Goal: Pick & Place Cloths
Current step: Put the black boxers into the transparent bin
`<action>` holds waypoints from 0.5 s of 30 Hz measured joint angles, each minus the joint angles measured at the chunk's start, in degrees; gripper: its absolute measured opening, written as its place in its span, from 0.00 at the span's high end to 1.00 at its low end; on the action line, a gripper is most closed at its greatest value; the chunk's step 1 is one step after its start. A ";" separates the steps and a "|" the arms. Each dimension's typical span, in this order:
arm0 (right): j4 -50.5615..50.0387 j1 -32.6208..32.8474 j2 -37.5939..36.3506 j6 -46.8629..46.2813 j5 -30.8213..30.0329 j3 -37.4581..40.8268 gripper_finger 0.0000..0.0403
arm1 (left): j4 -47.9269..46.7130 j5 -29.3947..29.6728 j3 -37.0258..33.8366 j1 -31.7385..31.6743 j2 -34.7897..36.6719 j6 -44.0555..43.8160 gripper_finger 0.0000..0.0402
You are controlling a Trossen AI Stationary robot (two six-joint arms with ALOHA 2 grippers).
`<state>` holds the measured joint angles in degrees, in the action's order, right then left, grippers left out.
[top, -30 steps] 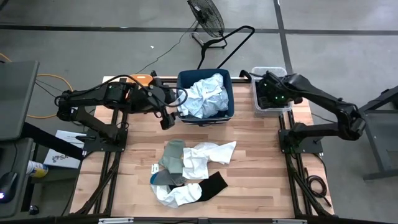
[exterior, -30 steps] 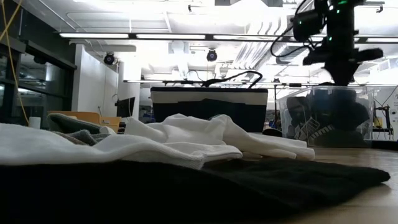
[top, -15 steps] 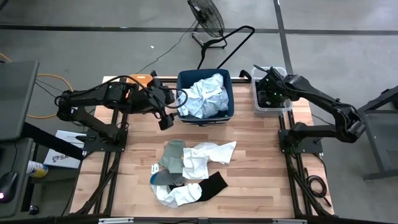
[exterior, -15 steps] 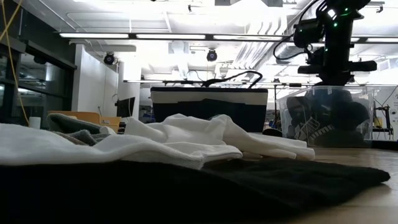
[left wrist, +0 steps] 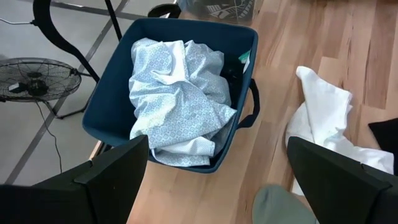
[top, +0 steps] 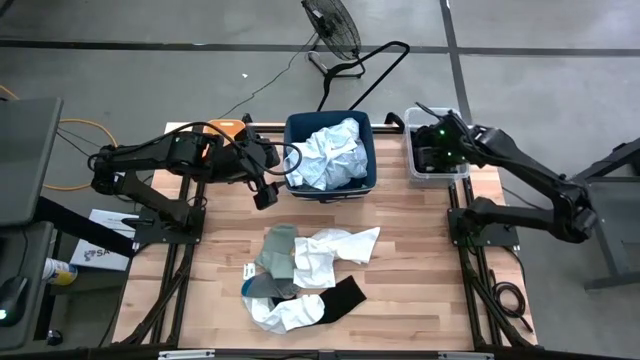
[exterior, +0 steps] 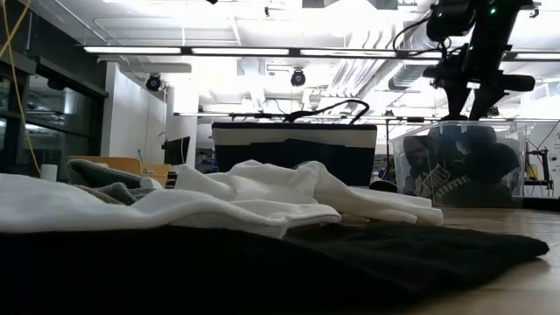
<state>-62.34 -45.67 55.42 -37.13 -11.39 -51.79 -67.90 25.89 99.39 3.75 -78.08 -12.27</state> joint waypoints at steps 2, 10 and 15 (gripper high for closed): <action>0.11 0.51 -1.55 -0.28 0.45 0.00 0.50 | -0.02 -0.01 0.00 0.00 0.12 0.00 0.06; 1.95 2.47 -6.69 -3.47 4.25 -0.02 0.37 | 0.04 0.00 -0.02 0.00 0.96 -0.02 0.06; 3.78 6.54 -8.35 -6.05 8.08 -0.02 0.38 | -0.35 0.00 -0.01 0.01 1.96 0.00 0.06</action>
<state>-58.56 -39.13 47.07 -43.18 -3.31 -51.81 -68.25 25.89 99.39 3.76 -76.12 -12.27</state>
